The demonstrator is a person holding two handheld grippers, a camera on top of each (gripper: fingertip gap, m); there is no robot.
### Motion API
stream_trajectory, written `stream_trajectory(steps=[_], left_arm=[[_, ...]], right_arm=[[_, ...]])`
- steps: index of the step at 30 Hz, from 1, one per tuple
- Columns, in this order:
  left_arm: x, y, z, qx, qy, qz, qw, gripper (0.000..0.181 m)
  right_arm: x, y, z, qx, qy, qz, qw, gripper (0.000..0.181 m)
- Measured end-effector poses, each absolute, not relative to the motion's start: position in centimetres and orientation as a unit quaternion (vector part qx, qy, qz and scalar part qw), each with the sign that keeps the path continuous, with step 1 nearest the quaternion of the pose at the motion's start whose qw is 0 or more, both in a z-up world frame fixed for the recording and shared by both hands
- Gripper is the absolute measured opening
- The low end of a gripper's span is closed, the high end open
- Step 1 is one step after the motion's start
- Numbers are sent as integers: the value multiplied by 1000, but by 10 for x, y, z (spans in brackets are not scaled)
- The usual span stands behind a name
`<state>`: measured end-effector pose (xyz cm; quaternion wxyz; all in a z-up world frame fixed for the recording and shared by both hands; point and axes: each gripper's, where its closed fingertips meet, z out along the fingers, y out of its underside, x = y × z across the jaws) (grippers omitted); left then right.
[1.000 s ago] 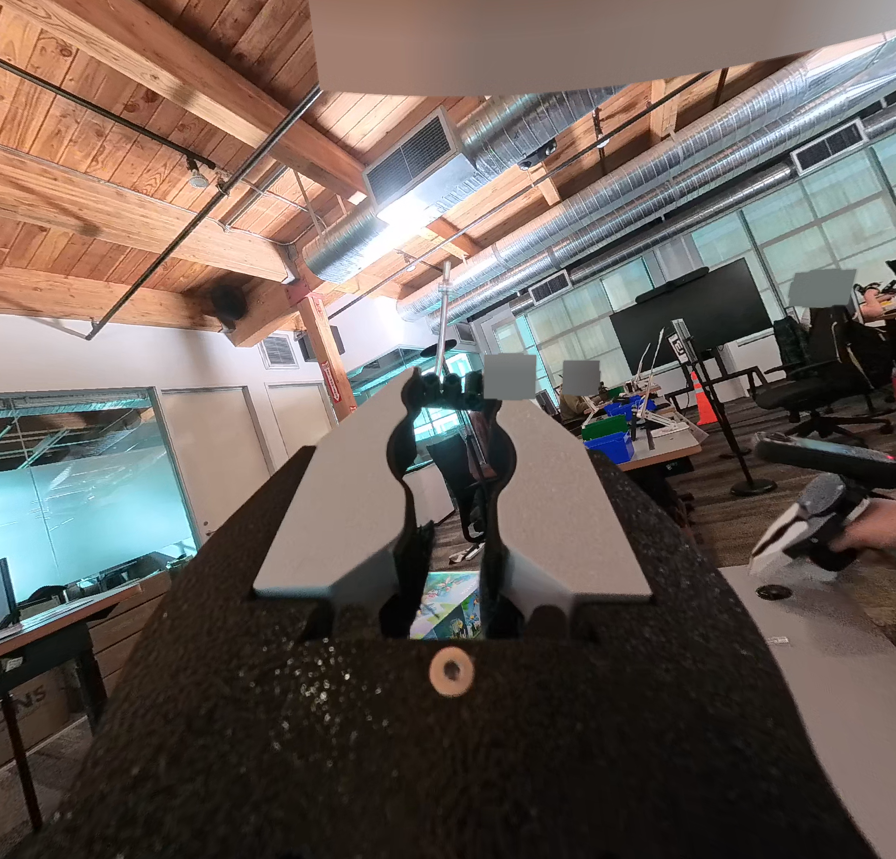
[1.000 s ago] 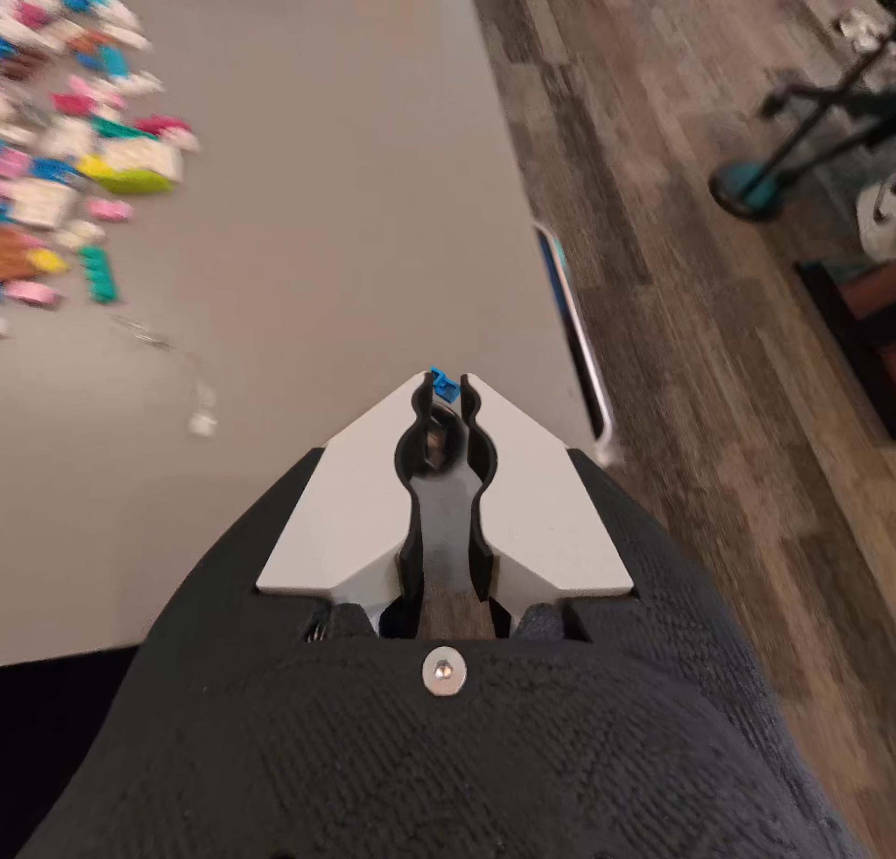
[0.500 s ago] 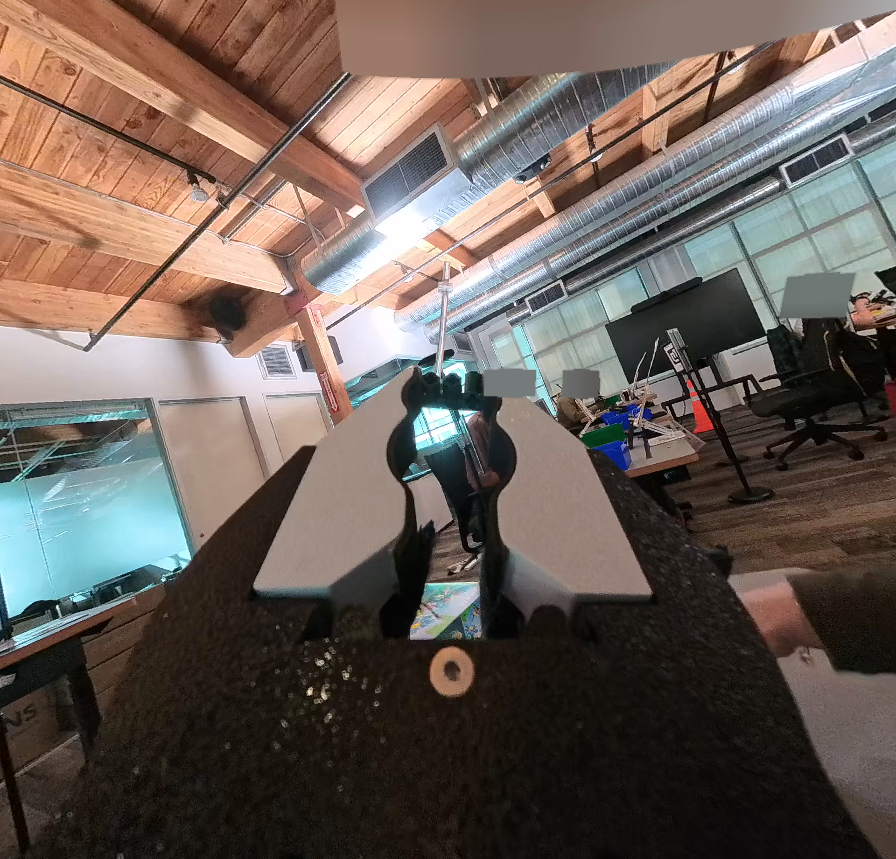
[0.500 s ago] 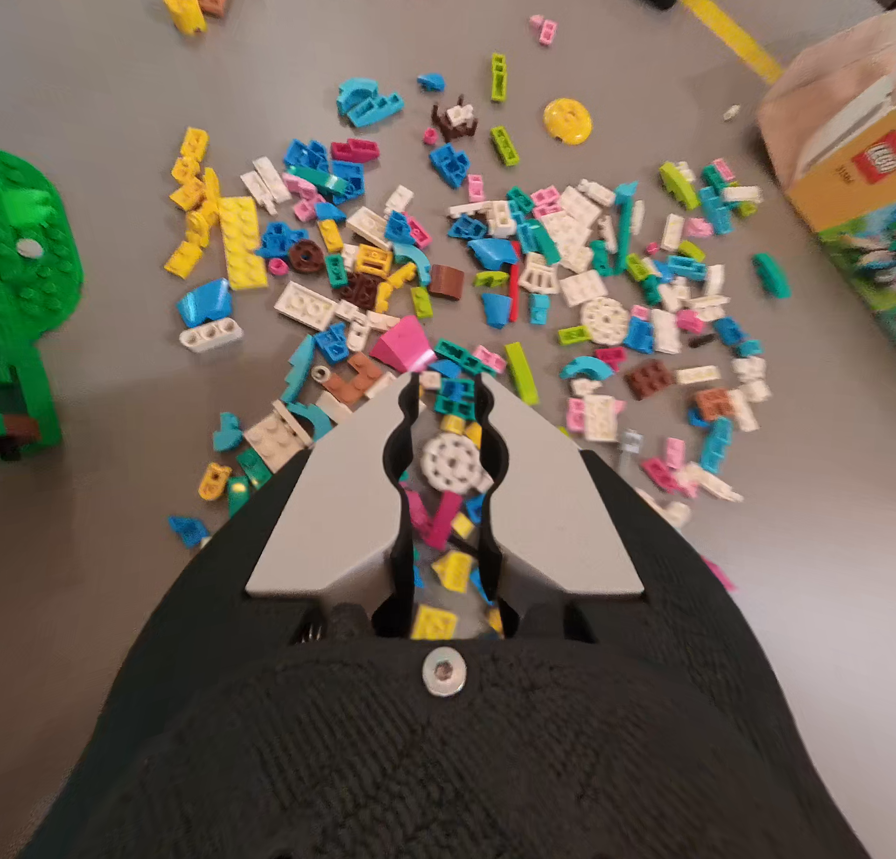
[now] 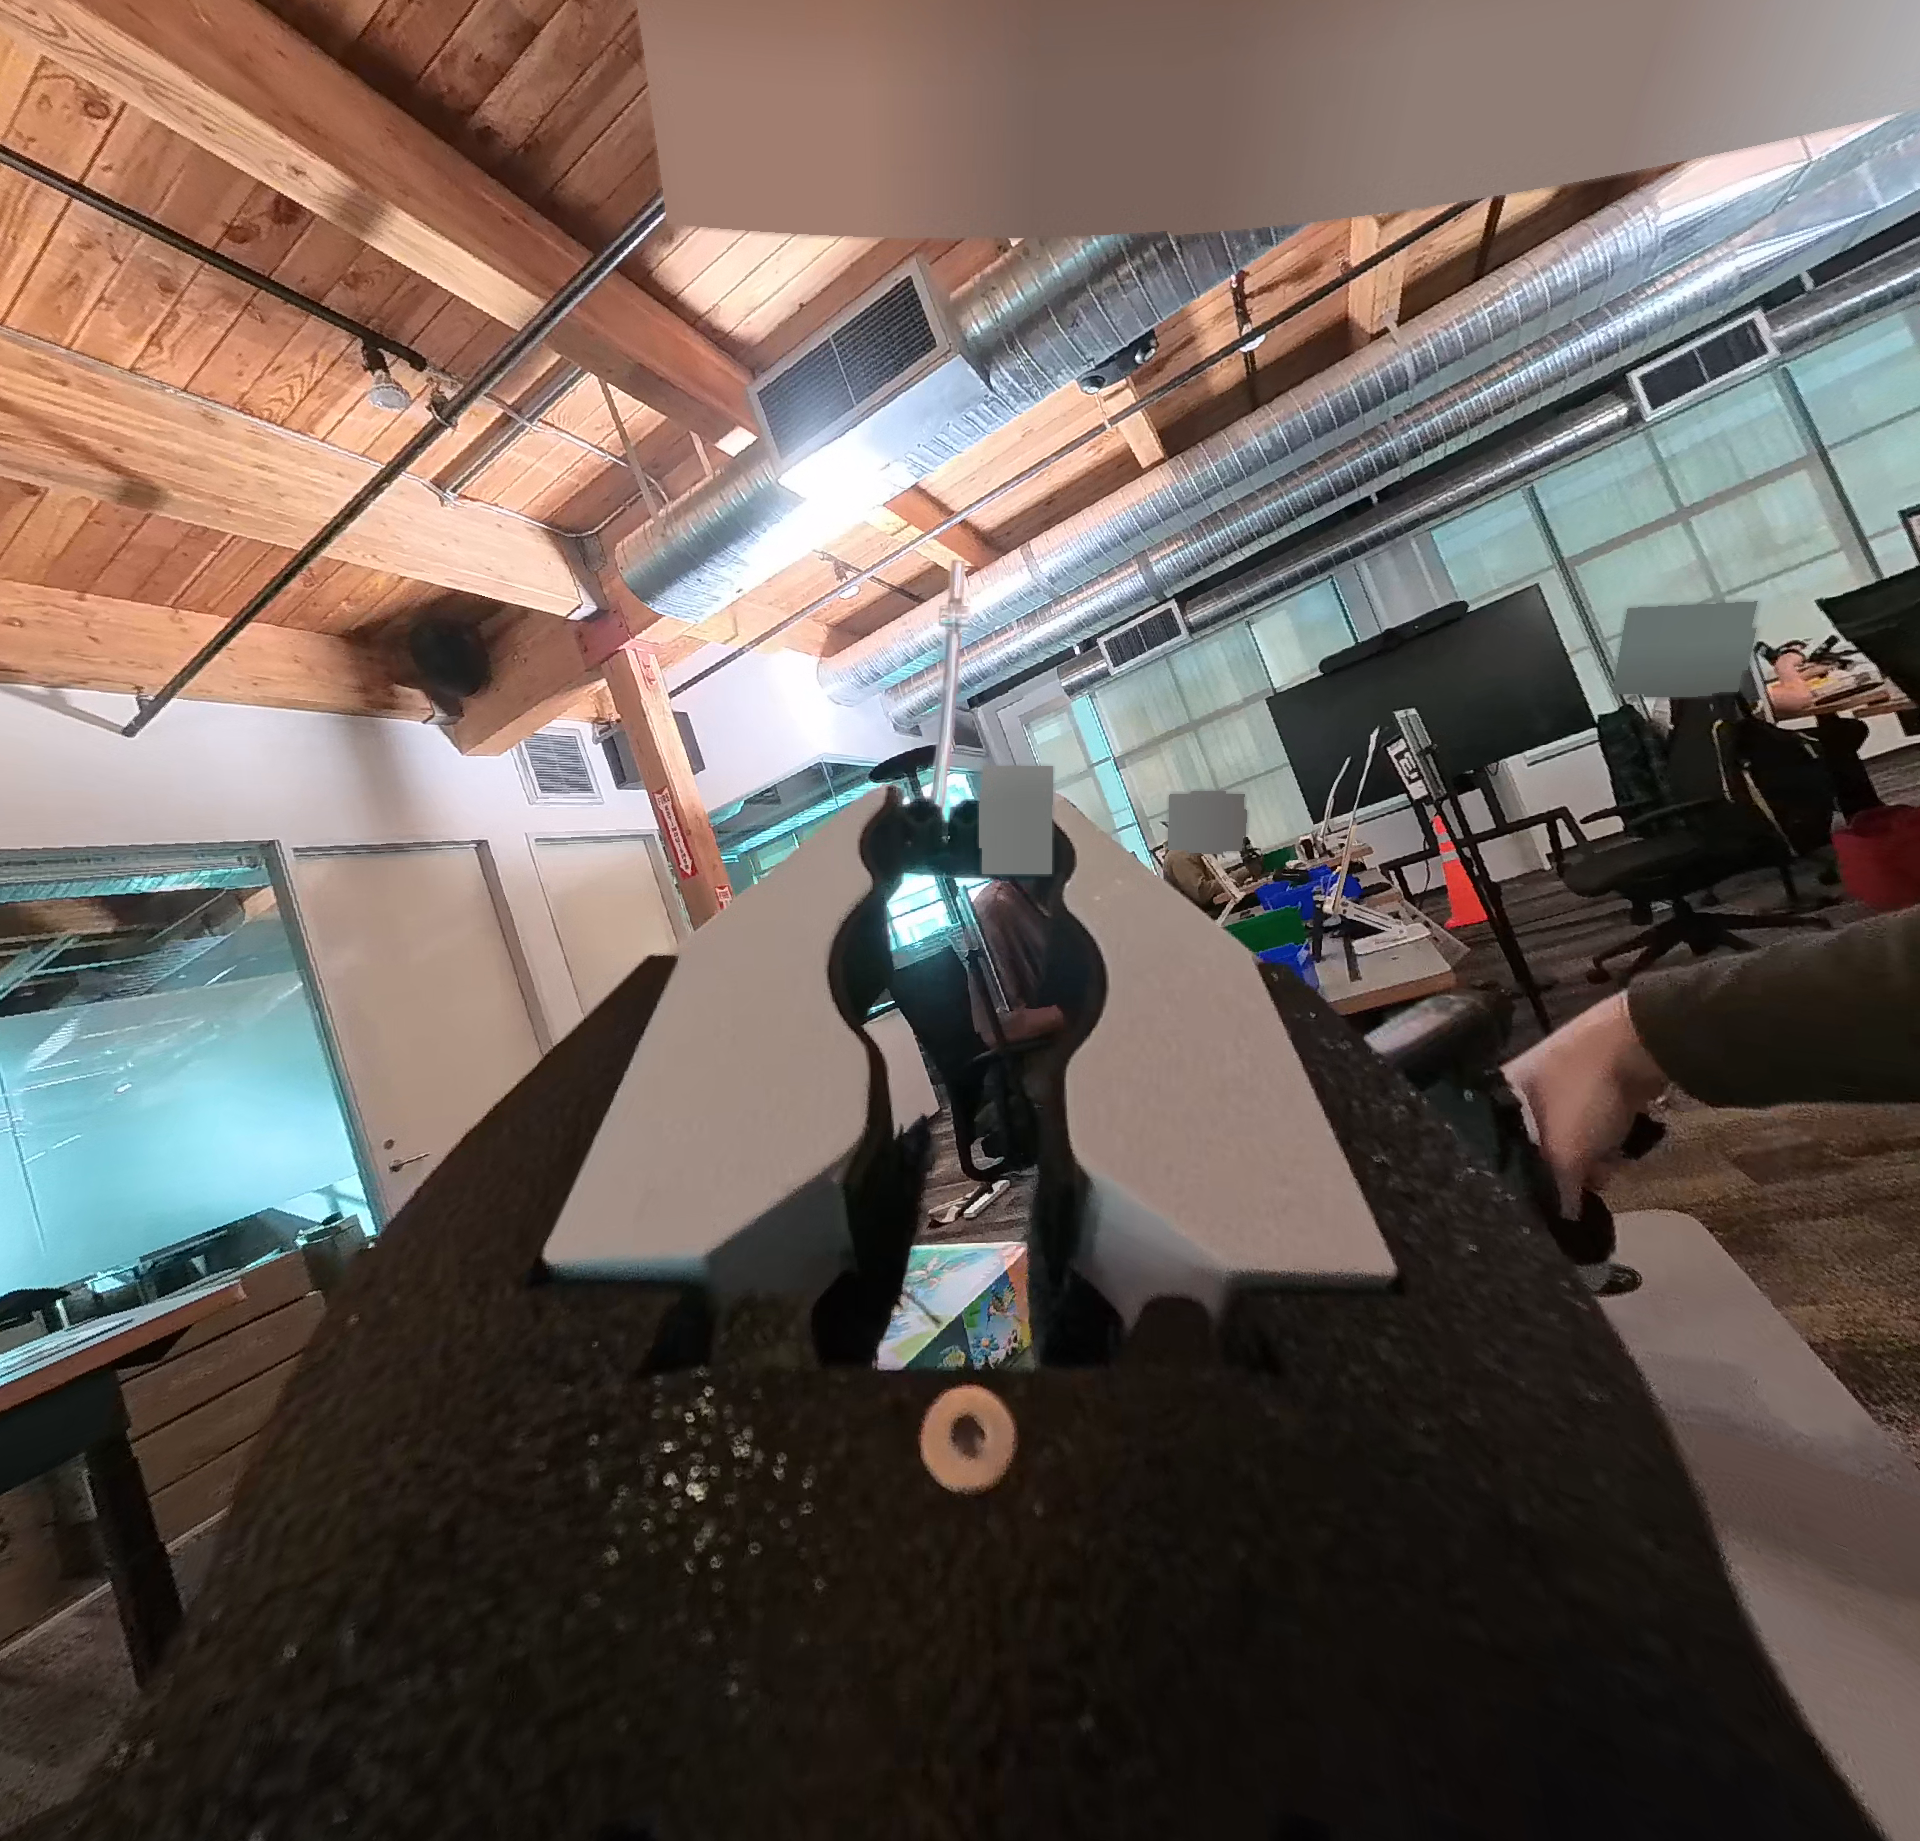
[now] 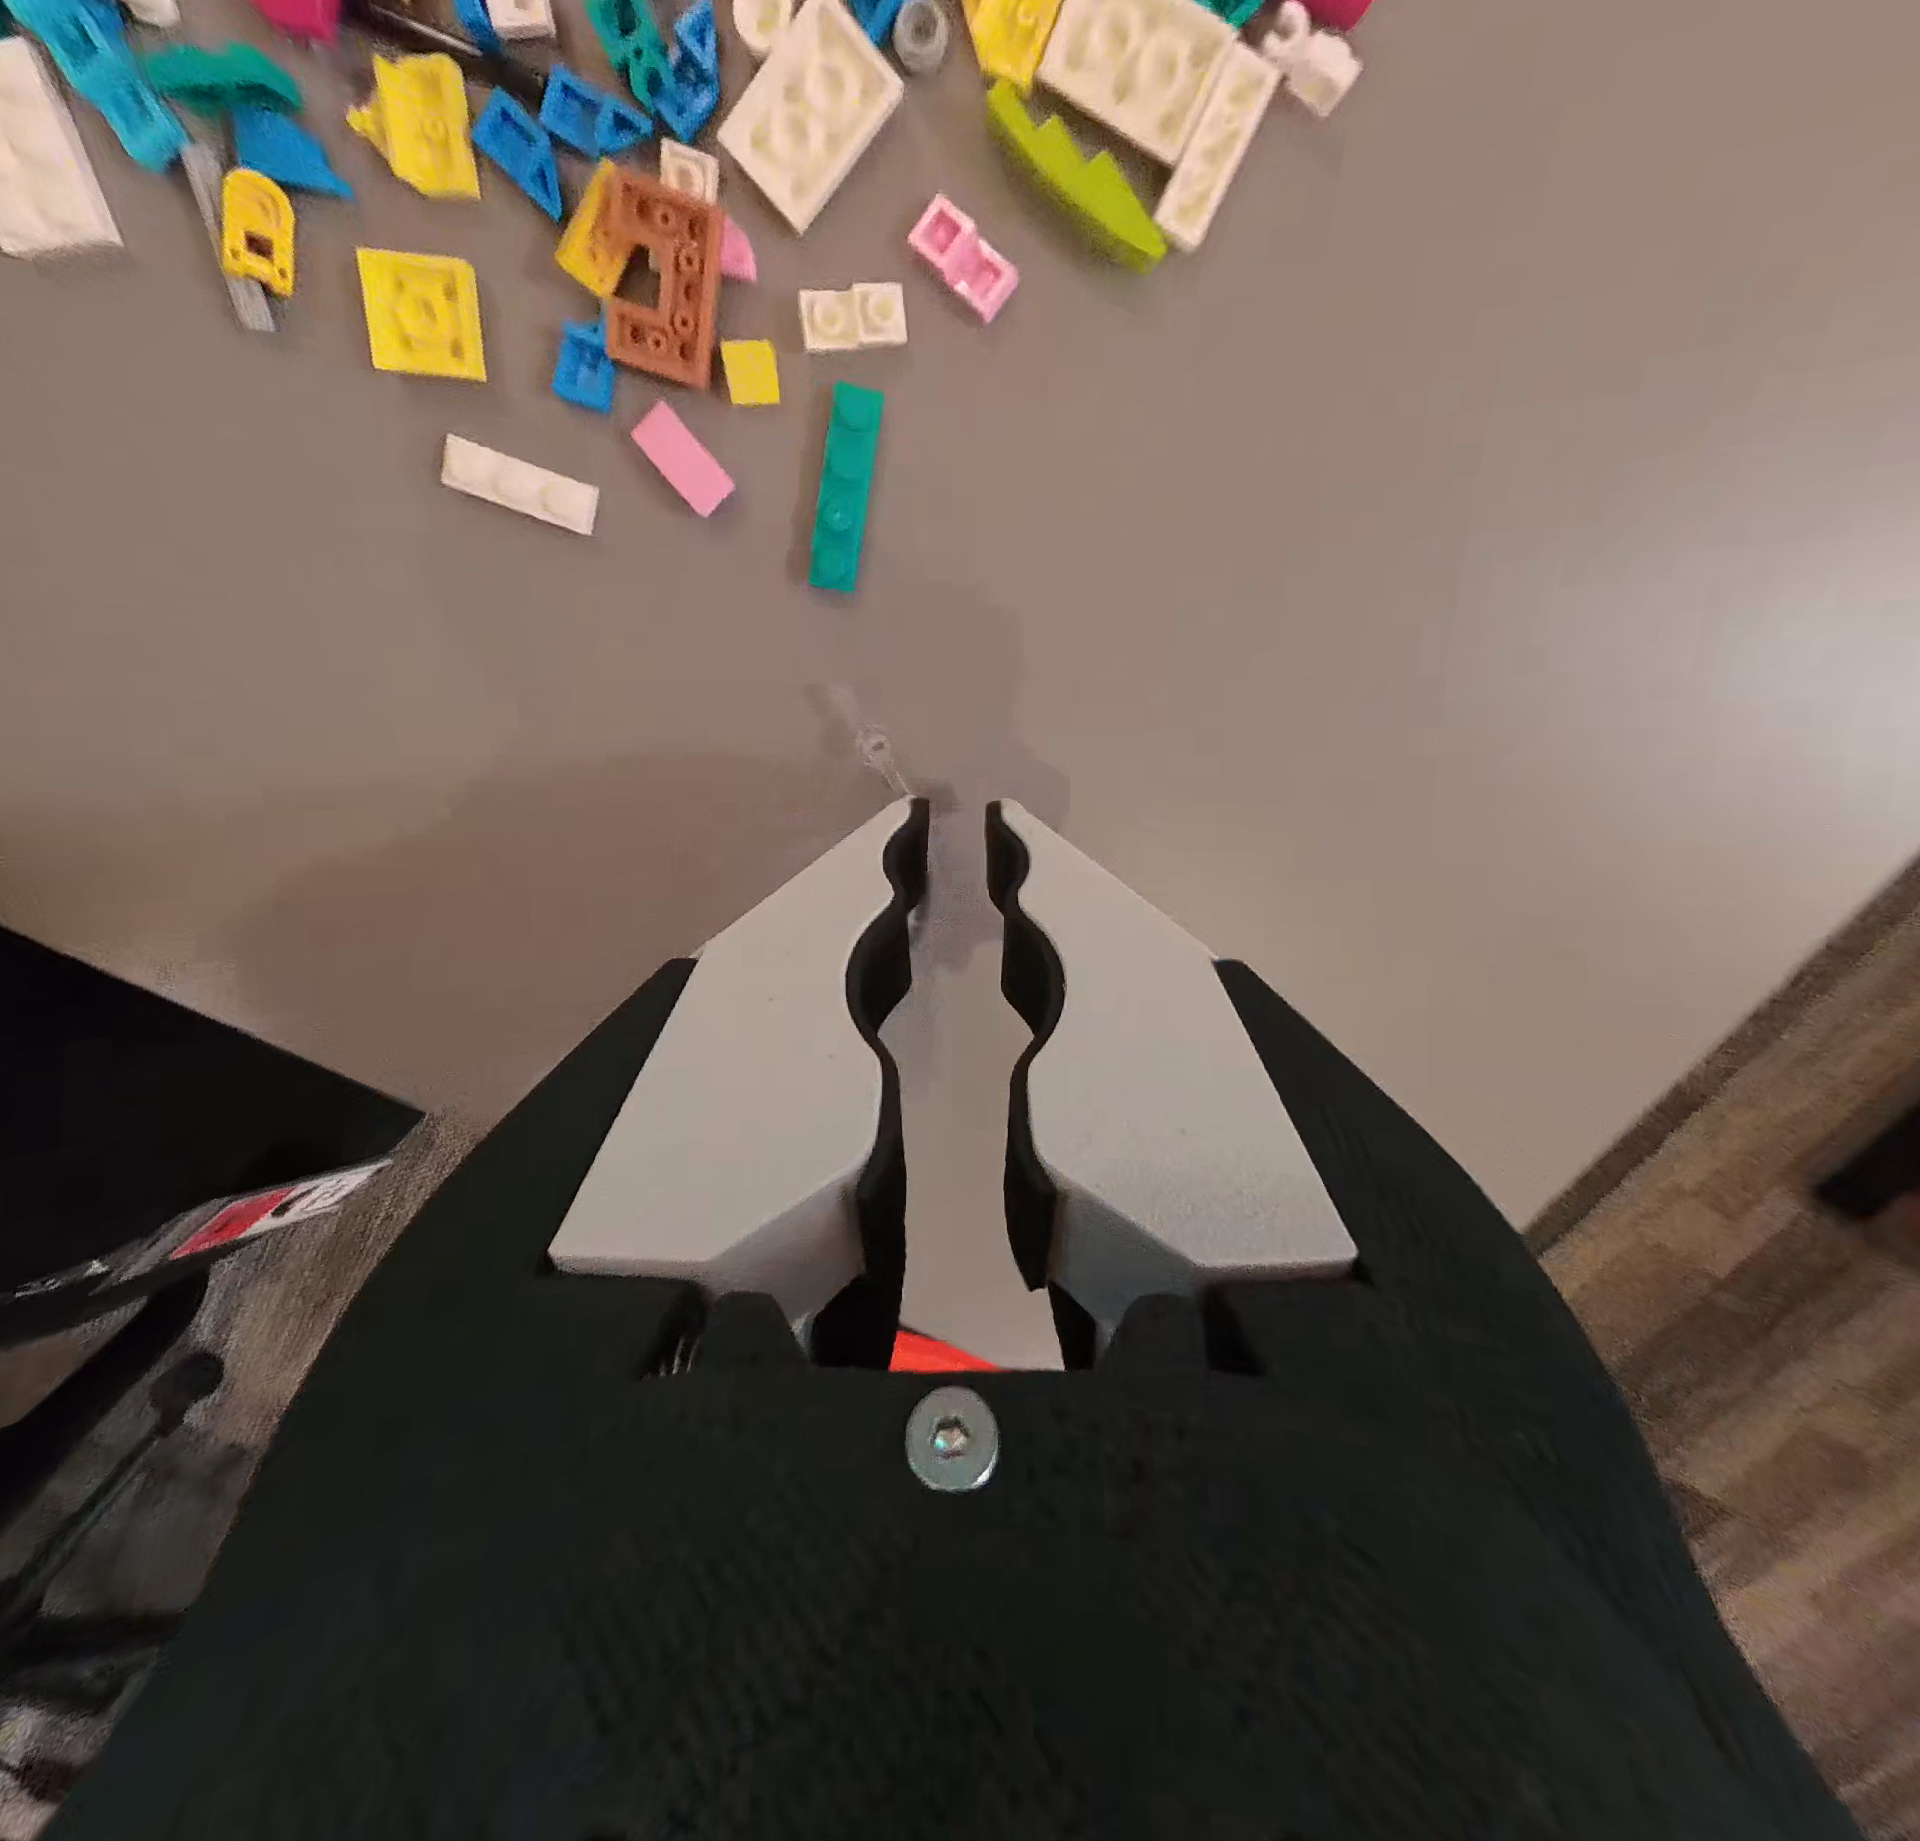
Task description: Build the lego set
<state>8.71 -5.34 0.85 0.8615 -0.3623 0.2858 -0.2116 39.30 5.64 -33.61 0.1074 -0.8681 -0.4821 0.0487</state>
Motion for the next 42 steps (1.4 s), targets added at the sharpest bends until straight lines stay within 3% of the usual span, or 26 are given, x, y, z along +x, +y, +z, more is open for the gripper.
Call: stream_trajectory(steps=[13,21,28,31,36,42], left_arm=[[93,-57,8,-361,298,-218,856,22],[94,-59,8,-360,303,-220,855,22],[96,-59,7,-362,306,-224,852,22],[95,-59,7,-362,306,-224,852,22],[99,-57,4,-366,309,-230,847,21],[101,-58,3,-366,311,-227,847,22]], right_arm=[[379,67,-329,-853,-505,53,119,11],[375,58,-342,-840,-536,44,62,12],[359,43,-336,-822,-558,66,93,7],[332,7,-327,-747,-651,78,105,7],[329,-31,-339,-598,-797,-49,66,7],[329,-36,-329,-636,-751,-45,173,23]])
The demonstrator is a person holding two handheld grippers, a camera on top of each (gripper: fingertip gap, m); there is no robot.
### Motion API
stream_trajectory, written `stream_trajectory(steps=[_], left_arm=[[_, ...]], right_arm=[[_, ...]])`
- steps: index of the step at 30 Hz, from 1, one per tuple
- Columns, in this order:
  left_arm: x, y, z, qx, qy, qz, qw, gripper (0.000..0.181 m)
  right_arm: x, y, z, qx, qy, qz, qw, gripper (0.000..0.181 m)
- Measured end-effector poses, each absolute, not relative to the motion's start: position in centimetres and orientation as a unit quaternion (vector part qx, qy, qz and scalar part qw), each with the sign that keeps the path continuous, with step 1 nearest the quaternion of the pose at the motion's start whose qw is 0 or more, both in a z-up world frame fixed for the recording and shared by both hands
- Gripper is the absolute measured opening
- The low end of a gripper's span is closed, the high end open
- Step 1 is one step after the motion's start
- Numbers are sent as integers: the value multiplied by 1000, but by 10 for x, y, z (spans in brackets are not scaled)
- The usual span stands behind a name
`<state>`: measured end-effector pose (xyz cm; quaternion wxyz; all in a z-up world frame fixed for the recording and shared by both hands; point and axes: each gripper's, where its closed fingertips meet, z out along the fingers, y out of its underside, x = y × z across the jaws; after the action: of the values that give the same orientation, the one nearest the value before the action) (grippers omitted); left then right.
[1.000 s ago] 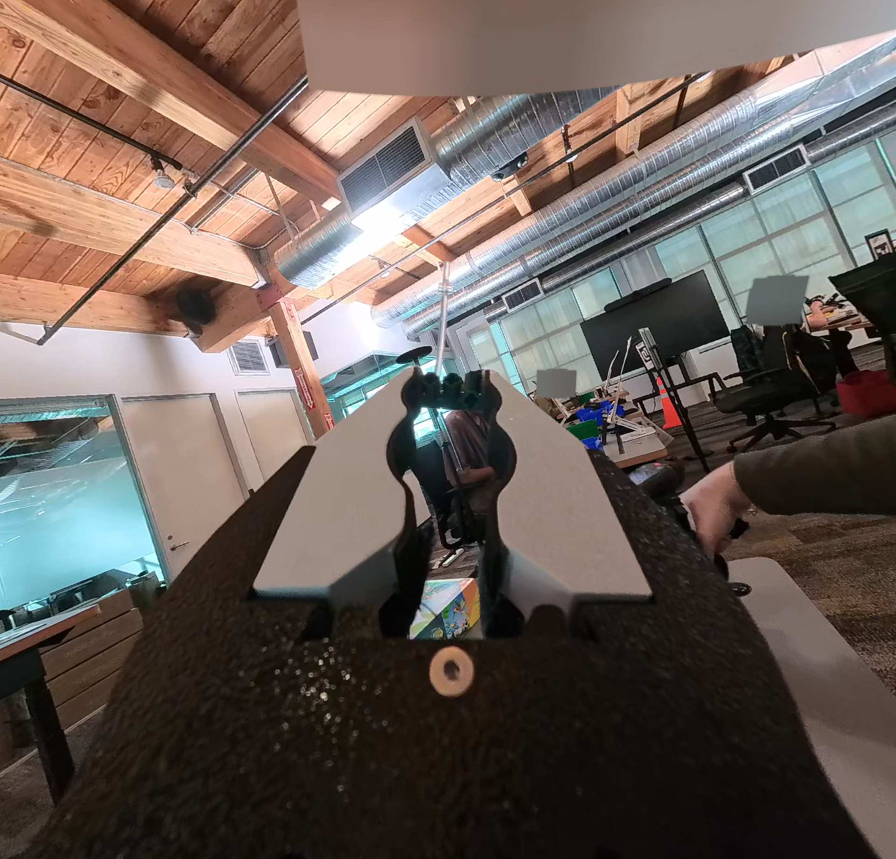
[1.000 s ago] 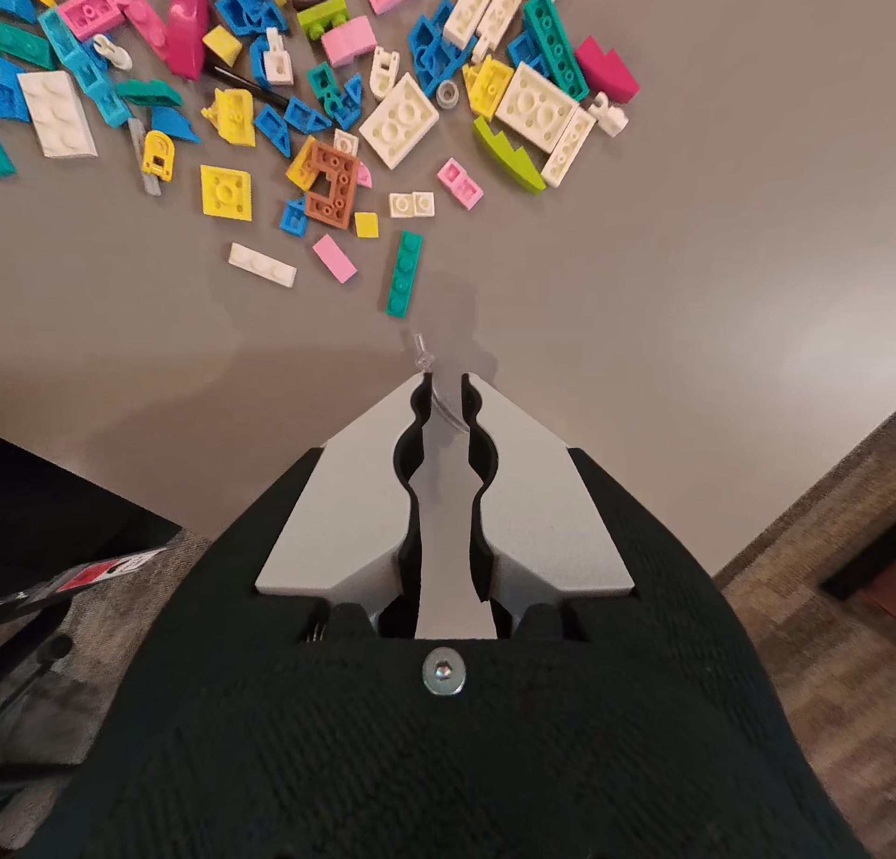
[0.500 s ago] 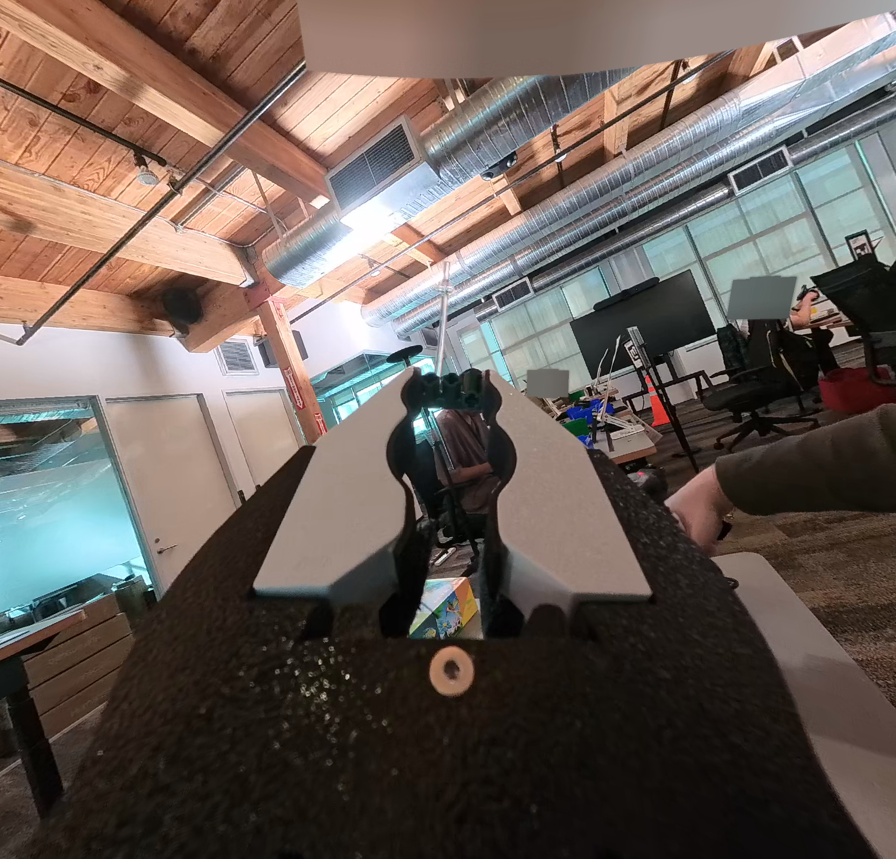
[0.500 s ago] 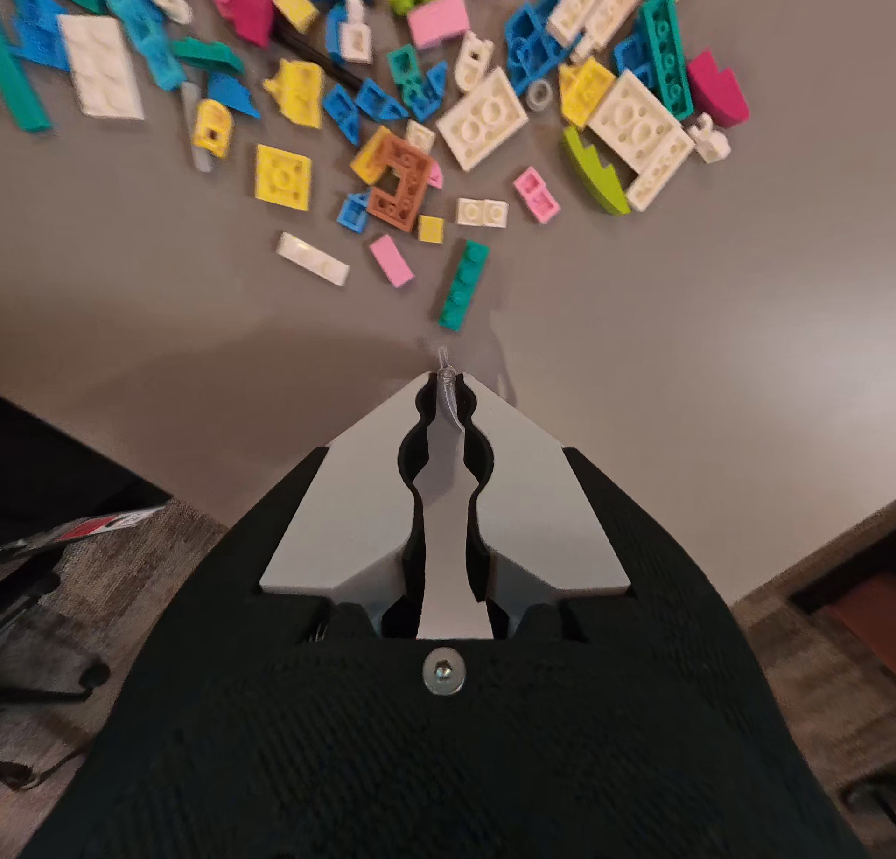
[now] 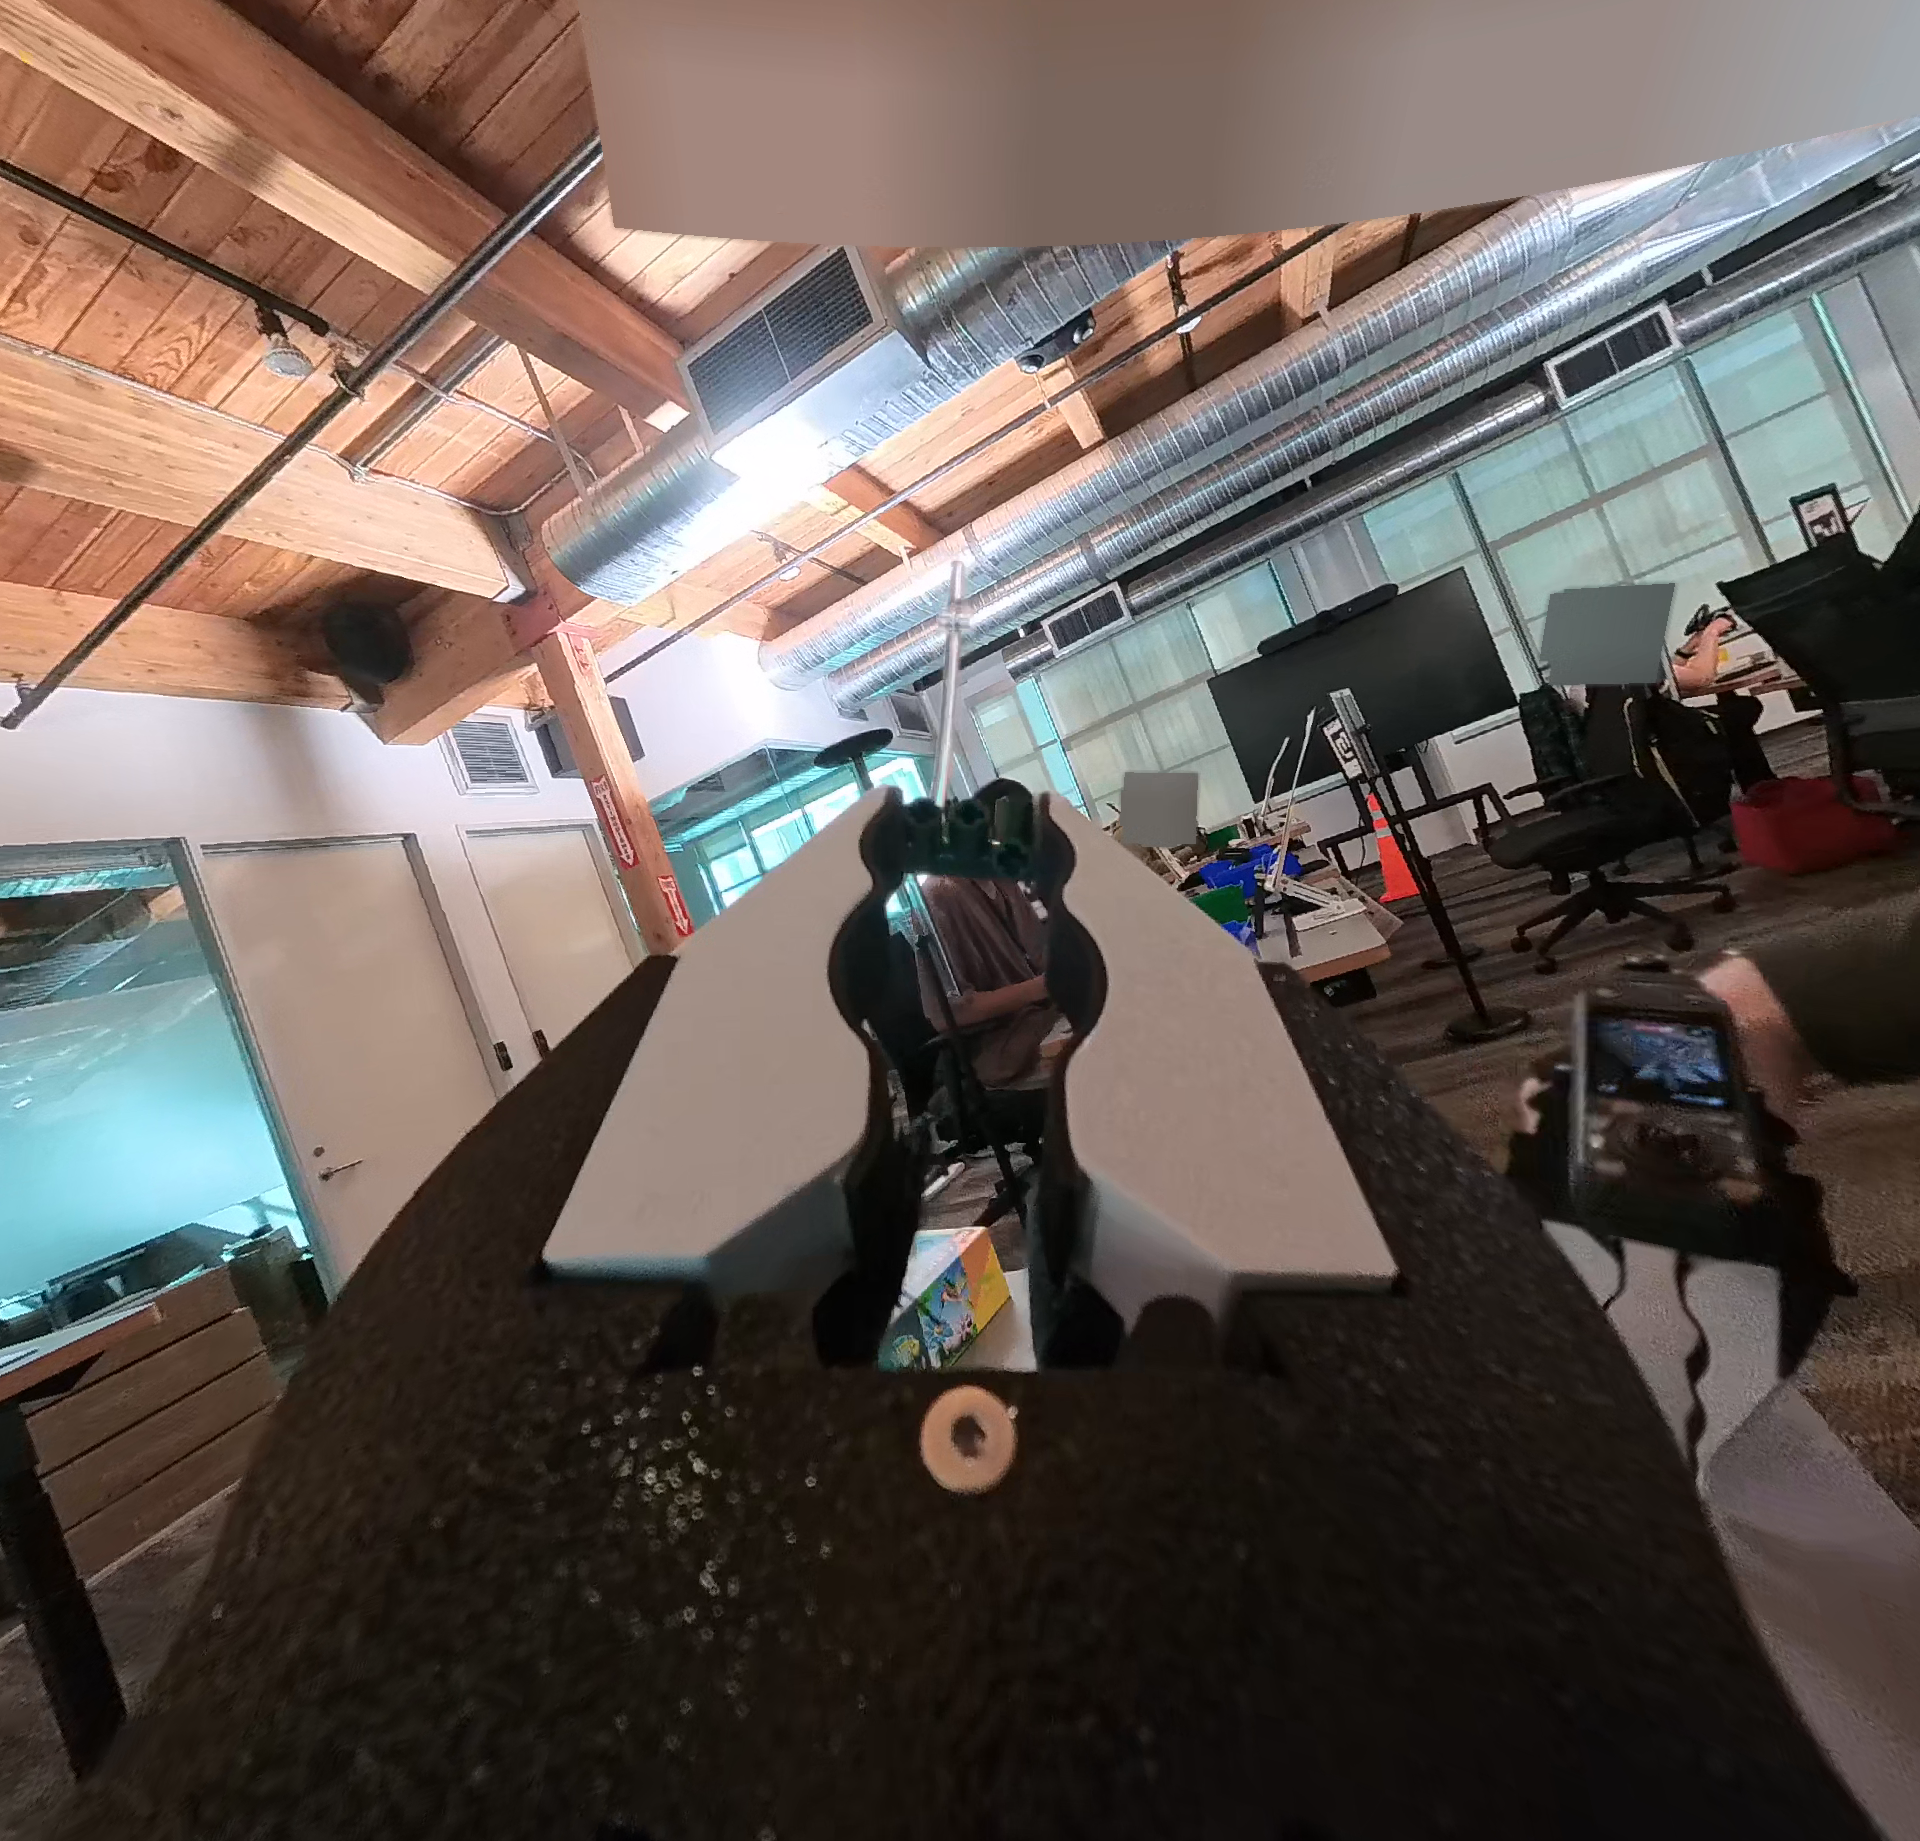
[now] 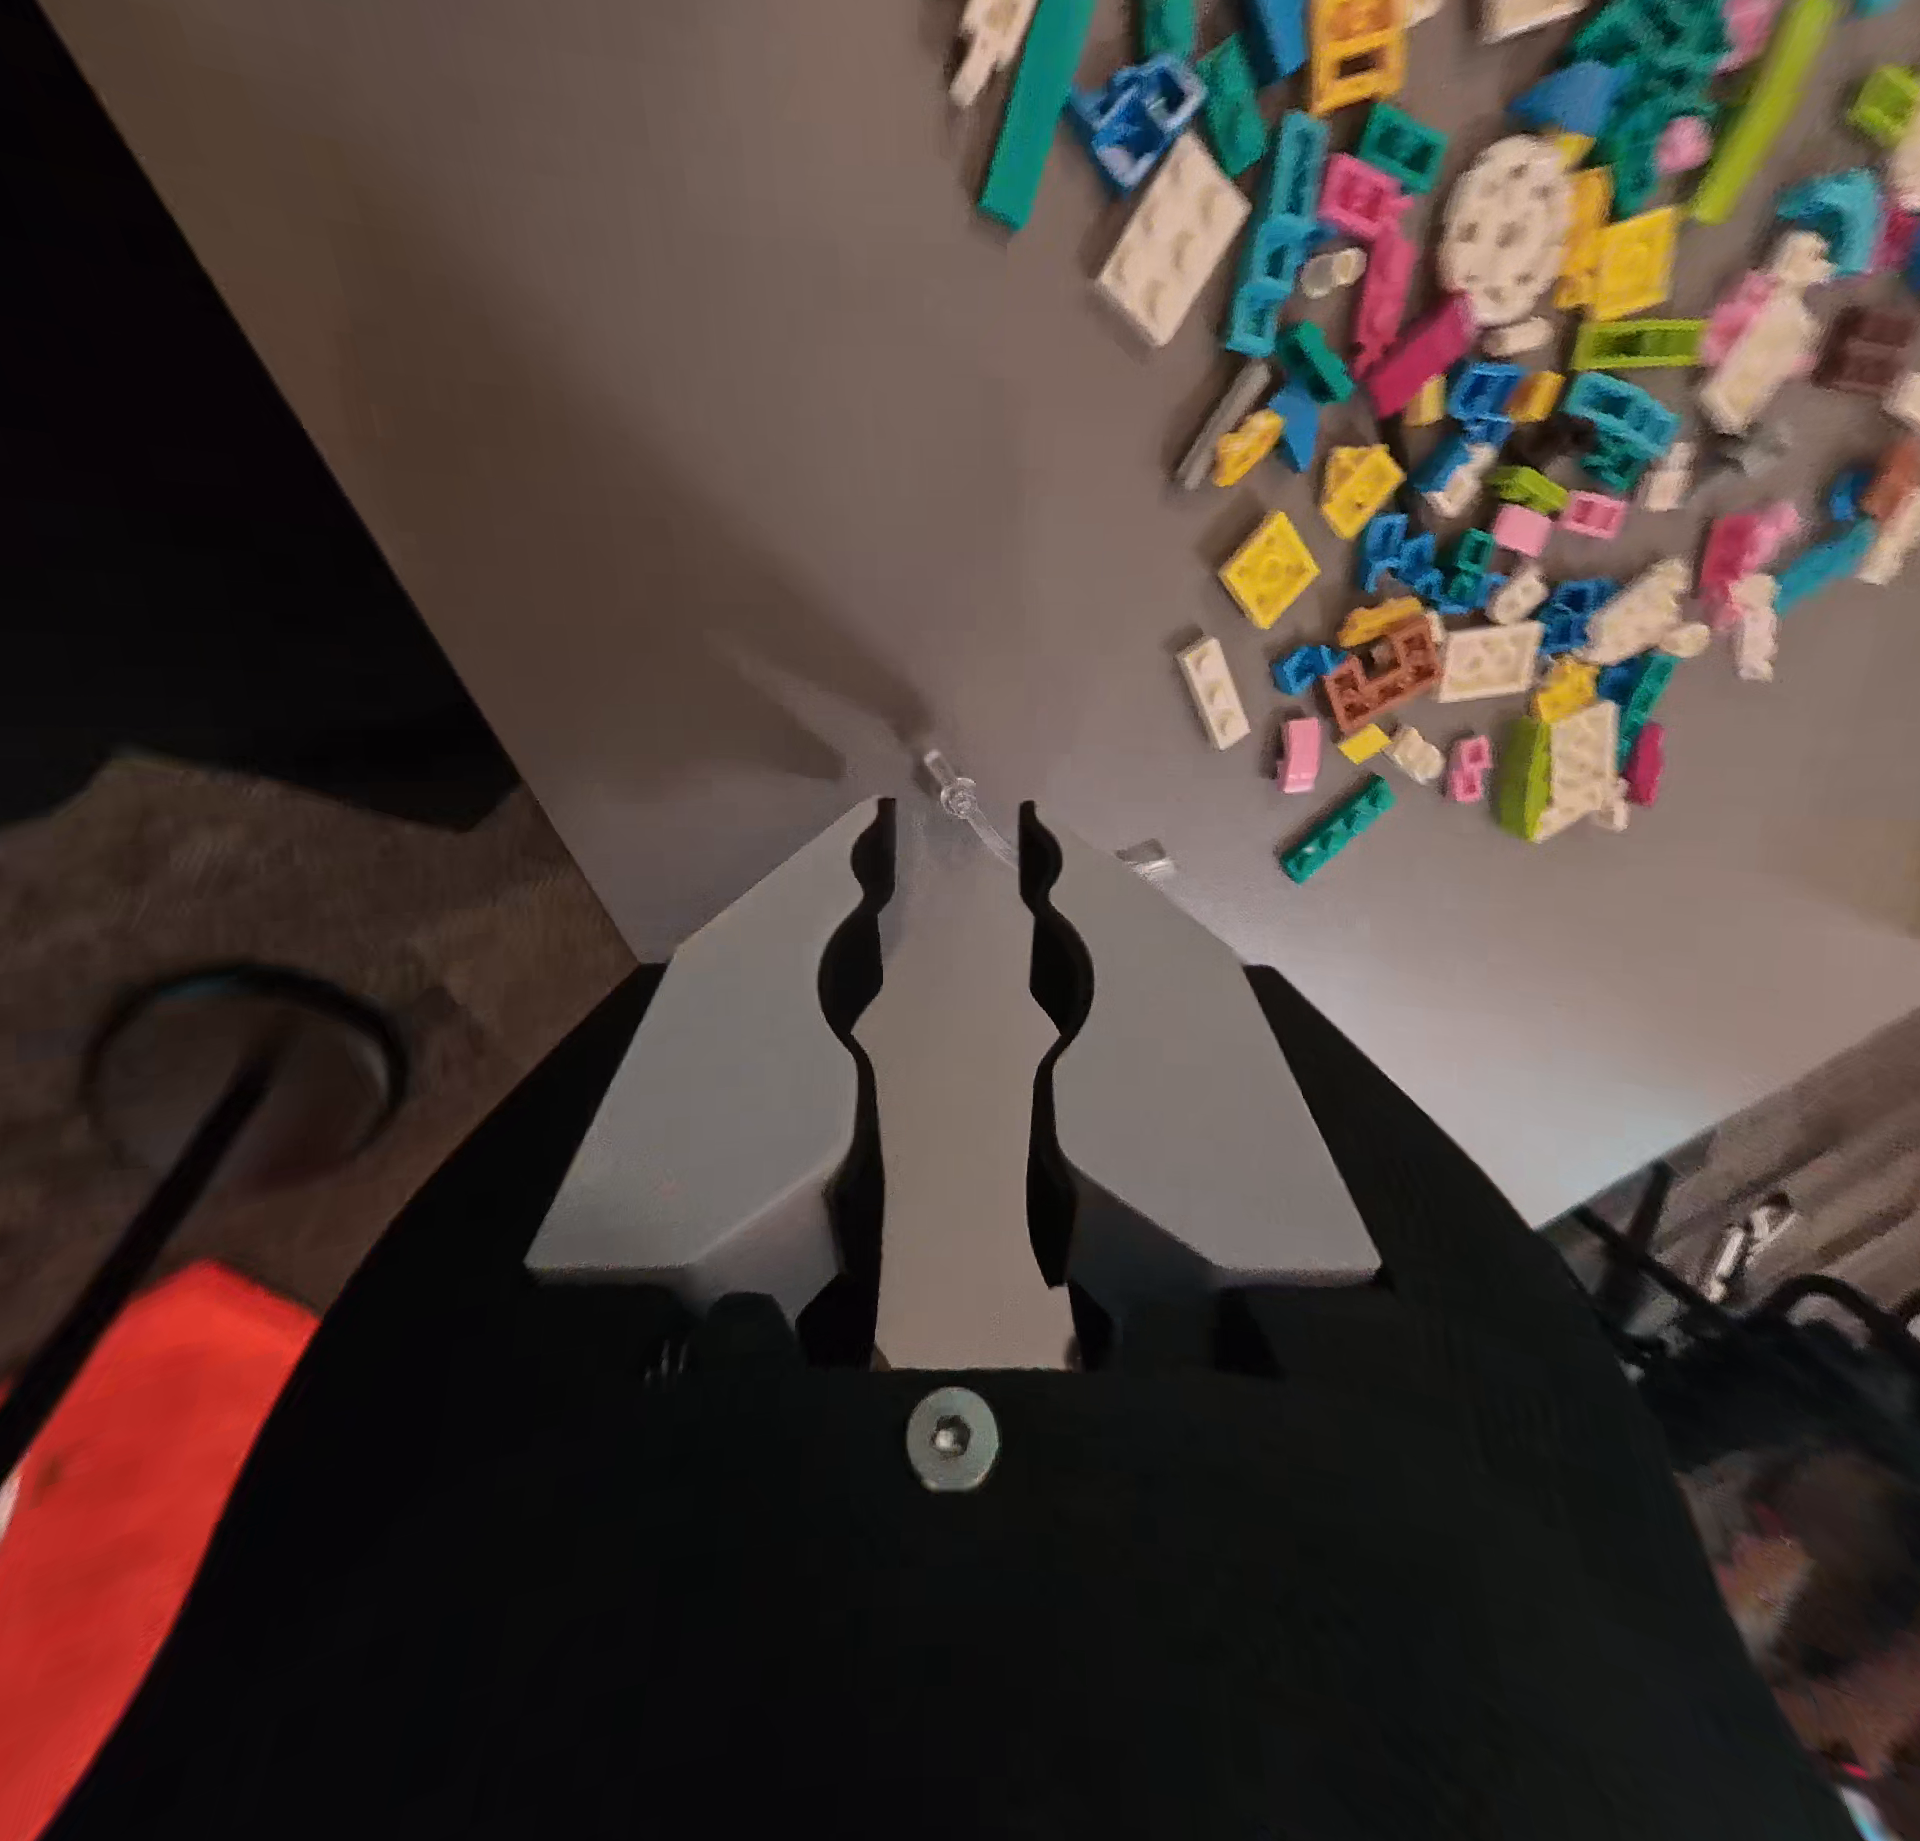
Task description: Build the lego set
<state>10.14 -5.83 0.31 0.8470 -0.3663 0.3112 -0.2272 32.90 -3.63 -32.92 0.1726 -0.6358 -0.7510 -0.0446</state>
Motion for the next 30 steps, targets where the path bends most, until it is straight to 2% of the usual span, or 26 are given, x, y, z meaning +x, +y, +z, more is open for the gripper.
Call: stream_trajectory(steps=[4,7,9,11,15,18,30], left_arm=[[100,-57,4,-367,305,-233,847,21],[103,-57,2,-370,309,-235,845,22],[104,-57,1,-369,311,-232,844,22],[104,-58,2,-368,313,-229,845,22],[104,-58,1,-369,312,-233,844,21],[106,-57,0,-370,315,-234,842,21],[108,-59,0,-368,319,-235,841,22]], right_arm=[[331,-38,-324,-712,-654,-13,258,22],[329,-25,-320,-848,-422,58,316,22],[327,-16,-308,-864,-307,89,390,23],[328,-17,-308,-862,-266,73,425,29],[327,-24,-328,-861,-284,6,423,38],[342,-23,-330,-858,-288,-47,424,35],[351,-23,-335,-882,-177,26,435,28]])
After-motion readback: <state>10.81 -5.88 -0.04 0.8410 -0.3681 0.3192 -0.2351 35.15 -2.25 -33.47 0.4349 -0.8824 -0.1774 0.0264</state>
